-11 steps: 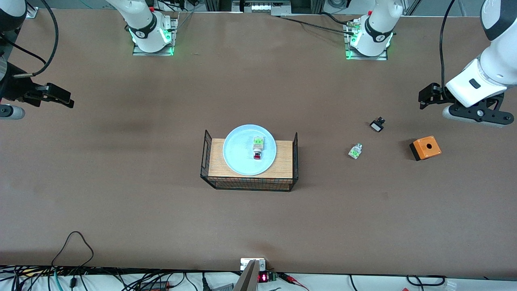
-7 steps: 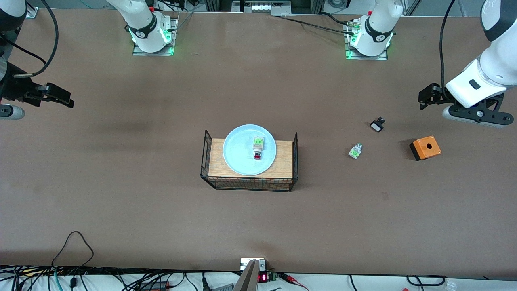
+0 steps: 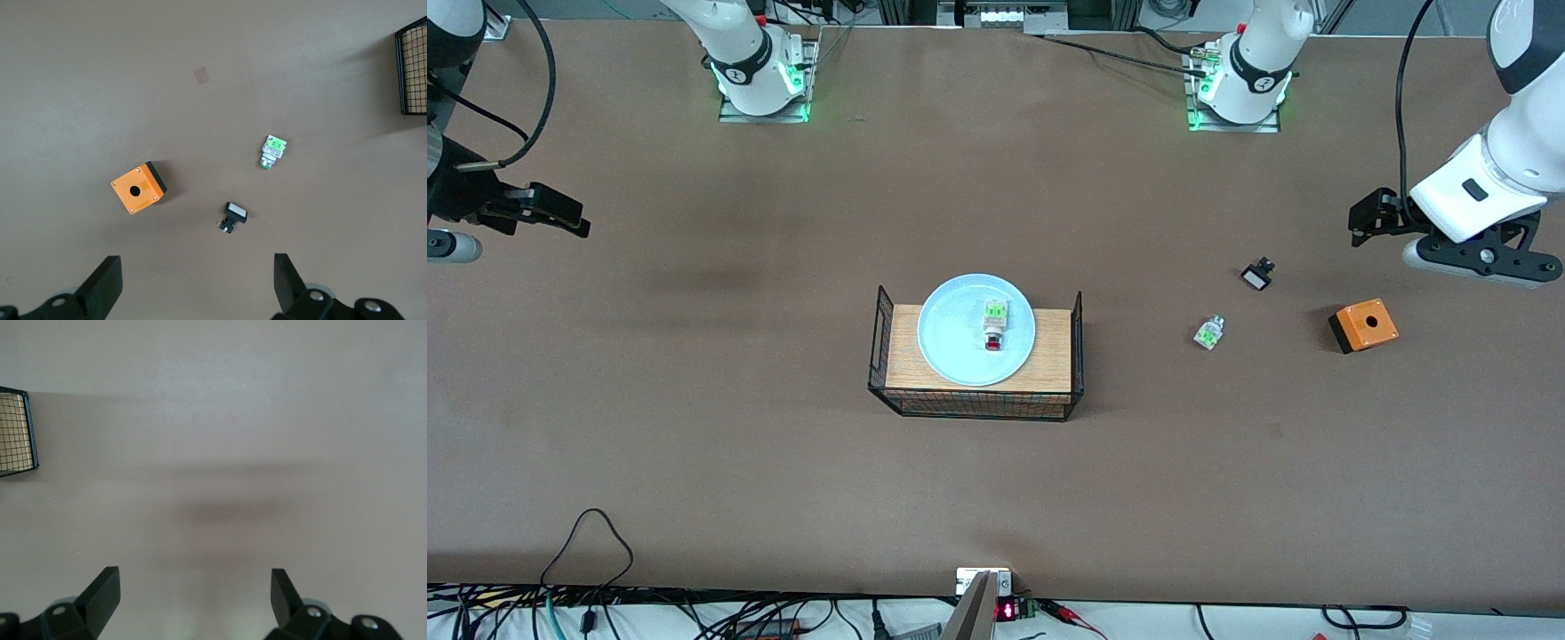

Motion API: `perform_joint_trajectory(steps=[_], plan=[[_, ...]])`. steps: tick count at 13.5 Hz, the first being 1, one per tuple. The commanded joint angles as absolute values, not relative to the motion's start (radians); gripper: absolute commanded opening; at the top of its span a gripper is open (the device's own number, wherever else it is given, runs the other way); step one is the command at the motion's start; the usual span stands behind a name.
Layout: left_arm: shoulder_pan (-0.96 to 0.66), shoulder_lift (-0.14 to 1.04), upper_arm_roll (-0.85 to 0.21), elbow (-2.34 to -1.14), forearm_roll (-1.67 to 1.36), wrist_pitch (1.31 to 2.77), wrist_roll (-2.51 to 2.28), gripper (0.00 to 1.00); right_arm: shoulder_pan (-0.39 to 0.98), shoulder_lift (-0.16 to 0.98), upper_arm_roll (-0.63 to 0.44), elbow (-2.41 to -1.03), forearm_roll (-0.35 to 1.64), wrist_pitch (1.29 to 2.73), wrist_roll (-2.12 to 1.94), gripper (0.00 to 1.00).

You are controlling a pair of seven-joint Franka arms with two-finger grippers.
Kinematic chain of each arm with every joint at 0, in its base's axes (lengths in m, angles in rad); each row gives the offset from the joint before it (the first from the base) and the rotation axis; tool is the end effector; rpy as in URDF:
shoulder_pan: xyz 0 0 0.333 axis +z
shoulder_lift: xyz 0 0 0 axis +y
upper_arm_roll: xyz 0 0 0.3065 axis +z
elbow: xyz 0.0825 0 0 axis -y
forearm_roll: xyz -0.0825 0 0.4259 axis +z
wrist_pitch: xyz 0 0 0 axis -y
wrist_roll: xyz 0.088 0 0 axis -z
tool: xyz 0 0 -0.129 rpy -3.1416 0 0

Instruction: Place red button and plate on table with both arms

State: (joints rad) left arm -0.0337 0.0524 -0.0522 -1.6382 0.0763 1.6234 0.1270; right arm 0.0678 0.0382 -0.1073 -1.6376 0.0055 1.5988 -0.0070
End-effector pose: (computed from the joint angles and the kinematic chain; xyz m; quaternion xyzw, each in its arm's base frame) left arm 0.6089 -0.0423 0.5315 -0.9928 0.1094 0.0343 0.0359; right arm 0.6037 -0.0223 0.5383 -0.9991 0.0165 0.0384 0.0016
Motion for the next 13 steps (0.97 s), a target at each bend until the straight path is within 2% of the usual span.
perform_joint_trajectory(steps=[1,7,10,13], plan=[[-0.04,0.074,-0.051,-1.595,0.064,1.585,0.141,1.0,0.066,0.029,-0.106,-1.634,0.005,1.585,-0.018,1.0],[-0.044,0.071,-0.066,-1.556,-0.128,1.533,-0.004,1.0,0.066,0.029,-0.106,-1.634,0.005,1.585,-0.018,1.0],[-0.054,0.075,-0.164,-1.499,-0.161,1.519,-0.215,1.0,0.064,0.031,-0.106,-1.634,0.005,1.585,-0.018,1.0],[-0.064,0.116,-0.308,-1.479,-0.163,1.537,-0.487,1.0,0.064,0.029,-0.106,-1.634,0.005,1.585,-0.018,1.0]])
